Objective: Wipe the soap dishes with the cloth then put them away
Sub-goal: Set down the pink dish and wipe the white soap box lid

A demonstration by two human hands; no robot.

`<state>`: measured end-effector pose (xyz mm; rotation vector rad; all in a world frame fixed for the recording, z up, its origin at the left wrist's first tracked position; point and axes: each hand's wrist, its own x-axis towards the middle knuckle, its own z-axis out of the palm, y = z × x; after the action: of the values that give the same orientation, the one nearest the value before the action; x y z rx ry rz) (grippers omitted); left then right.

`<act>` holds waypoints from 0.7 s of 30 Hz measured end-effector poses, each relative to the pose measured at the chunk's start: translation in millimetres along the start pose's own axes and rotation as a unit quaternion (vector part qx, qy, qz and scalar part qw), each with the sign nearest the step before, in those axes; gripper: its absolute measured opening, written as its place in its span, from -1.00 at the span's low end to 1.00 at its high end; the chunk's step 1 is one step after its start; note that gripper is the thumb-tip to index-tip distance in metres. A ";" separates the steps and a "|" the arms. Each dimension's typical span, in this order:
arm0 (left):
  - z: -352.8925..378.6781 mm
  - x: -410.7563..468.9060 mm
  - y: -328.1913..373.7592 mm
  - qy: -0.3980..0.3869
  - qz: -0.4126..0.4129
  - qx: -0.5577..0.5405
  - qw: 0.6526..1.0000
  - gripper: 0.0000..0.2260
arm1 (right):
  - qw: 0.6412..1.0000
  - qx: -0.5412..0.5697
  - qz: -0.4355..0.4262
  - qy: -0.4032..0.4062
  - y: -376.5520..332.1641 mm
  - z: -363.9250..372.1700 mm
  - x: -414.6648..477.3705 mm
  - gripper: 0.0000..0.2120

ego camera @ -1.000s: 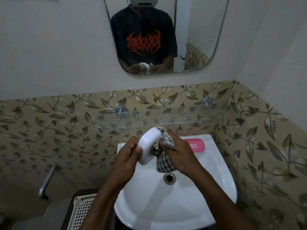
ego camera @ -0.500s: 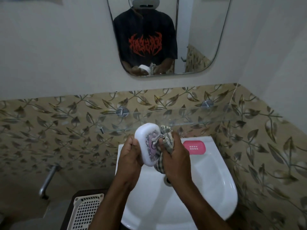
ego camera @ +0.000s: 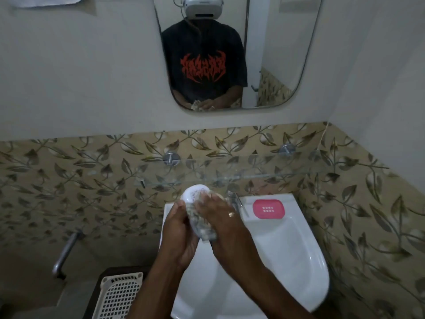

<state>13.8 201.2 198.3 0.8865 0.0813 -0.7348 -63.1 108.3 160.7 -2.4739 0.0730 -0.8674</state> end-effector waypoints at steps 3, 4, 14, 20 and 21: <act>-14.1 5.4 8.5 0.015 0.005 -0.058 0.998 -0.58 | 0.998 0.006 -0.054 -0.037 6.1 2.4 -29.1 -0.33; -14.8 6.4 5.2 0.019 0.001 -0.051 0.999 -0.59 | 0.998 0.037 -0.028 -0.037 6.9 1.8 -29.5 -0.27; 13.7 -1.0 -11.8 0.003 -0.022 -0.038 0.999 -0.62 | 0.999 -0.013 0.042 -0.002 -0.7 -6.8 18.8 -0.36; -16.4 7.3 -3.3 -0.013 -0.046 -0.061 0.997 -0.57 | 0.999 0.032 0.036 0.007 -1.5 -1.9 -26.6 -0.31; -14.3 4.7 -6.8 -0.011 -0.038 -0.049 0.998 -0.58 | 0.994 0.068 0.082 0.020 2.0 -4.0 -23.5 -0.25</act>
<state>16.4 206.3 182.9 0.7861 0.1310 -0.8038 -84.0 109.9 149.0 -2.2885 0.2221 -0.8242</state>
